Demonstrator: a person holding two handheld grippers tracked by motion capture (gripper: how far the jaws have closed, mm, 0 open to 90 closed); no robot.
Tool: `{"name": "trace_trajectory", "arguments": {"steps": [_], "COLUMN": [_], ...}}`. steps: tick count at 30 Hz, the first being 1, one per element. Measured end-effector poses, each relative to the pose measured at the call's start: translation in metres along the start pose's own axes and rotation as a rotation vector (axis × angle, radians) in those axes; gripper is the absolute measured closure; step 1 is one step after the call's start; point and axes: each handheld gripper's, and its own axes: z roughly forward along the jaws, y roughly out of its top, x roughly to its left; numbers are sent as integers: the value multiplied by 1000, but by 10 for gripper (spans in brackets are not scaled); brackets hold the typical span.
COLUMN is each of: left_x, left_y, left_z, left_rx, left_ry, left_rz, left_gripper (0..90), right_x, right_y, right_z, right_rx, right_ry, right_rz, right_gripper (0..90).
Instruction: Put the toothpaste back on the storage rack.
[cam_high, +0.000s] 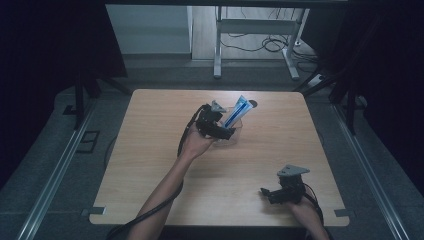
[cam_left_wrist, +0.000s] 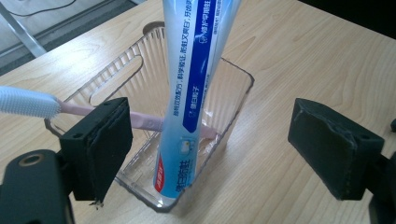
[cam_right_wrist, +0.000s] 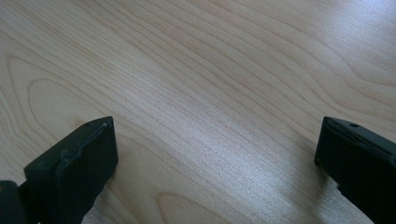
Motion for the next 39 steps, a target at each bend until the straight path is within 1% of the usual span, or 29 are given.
{"name": "trace_trajectory", "arguments": {"steps": [6, 11, 19, 32, 39], "left_x": [-1, -2, -4, -11, -15], "left_y": [-6, -11, -20, -36, -45], "left_z": [-7, -13, -19, -32, -41], "left_rx": [-14, -31, -41, -46, -62], "left_ry": [1, -7, -9, 8, 11], "left_rz": [0, -9, -14, 9, 7], "left_gripper": [142, 143, 143, 144, 144], "right_x": [0, 0, 0, 0, 0], "right_y": [0, 0, 0, 0, 0], "right_z": [0, 0, 0, 0, 0], "right_rx": [1, 1, 1, 1, -1], "right_ry": [1, 1, 1, 0, 0], "right_rz": [0, 1, 0, 0, 0], "right_gripper": [0, 0, 0, 0, 0]}}
